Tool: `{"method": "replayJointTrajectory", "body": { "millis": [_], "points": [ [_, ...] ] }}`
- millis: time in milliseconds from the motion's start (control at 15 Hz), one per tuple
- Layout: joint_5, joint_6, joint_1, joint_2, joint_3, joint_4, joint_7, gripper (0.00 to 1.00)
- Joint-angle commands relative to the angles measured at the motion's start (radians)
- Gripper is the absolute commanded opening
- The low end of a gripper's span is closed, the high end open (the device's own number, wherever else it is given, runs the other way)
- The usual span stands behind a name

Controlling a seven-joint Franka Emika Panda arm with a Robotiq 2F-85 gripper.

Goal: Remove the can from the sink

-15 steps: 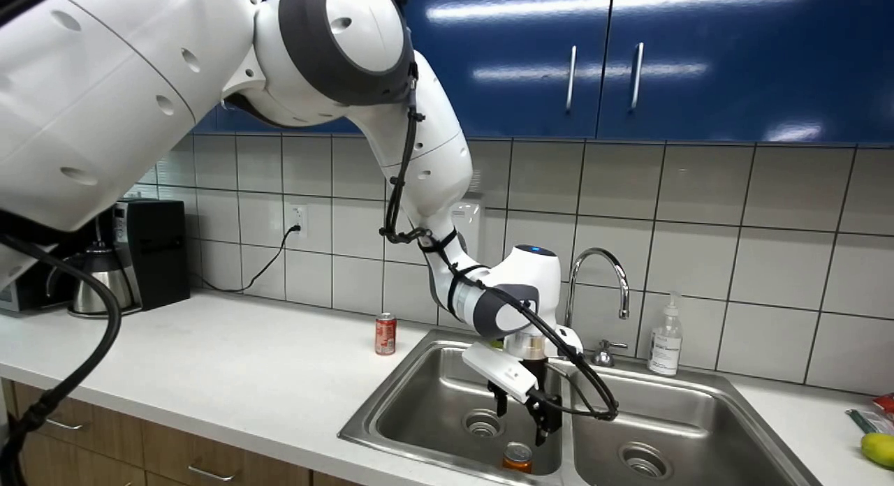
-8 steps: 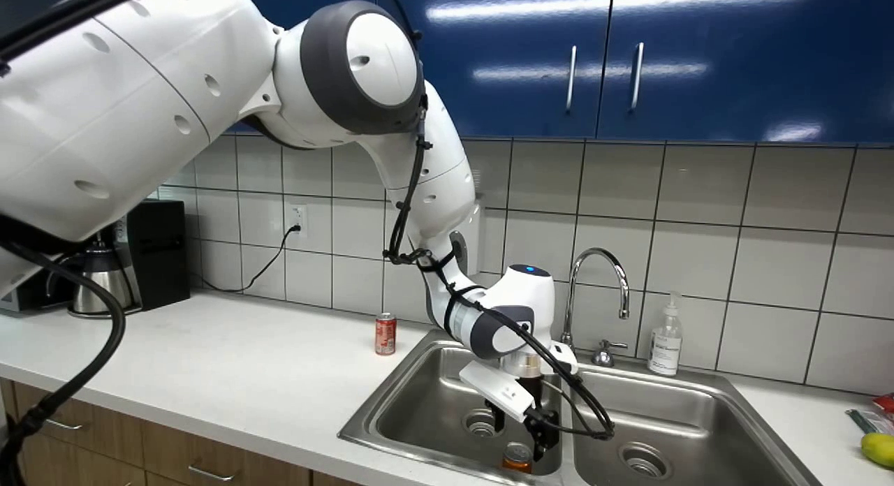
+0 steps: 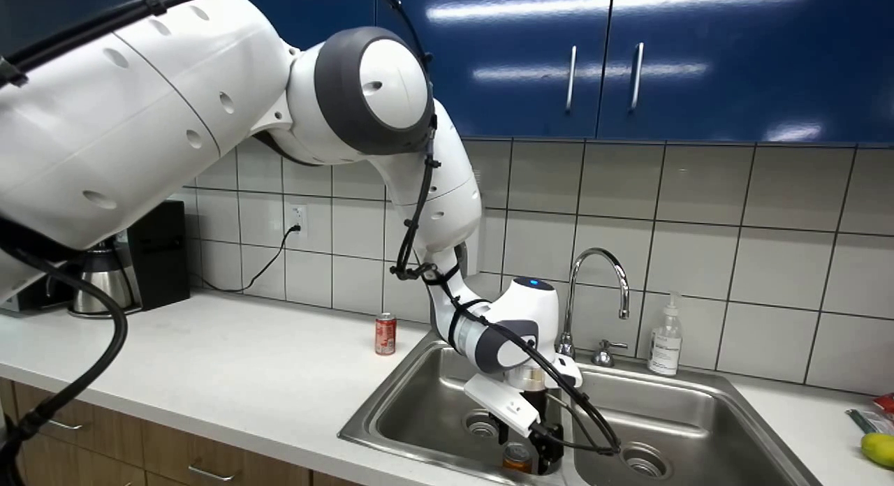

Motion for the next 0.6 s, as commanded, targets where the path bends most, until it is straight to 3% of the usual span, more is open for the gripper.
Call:
{"method": "replayJointTrajectory", "body": {
  "millis": [0,533],
  "points": [
    [-0.03,0.016,-0.035,0.035,0.029,0.034,-0.002,1.0],
    [-0.047,0.028,-0.032,0.066,0.032,0.052,0.004,1.0]
  ]
}}
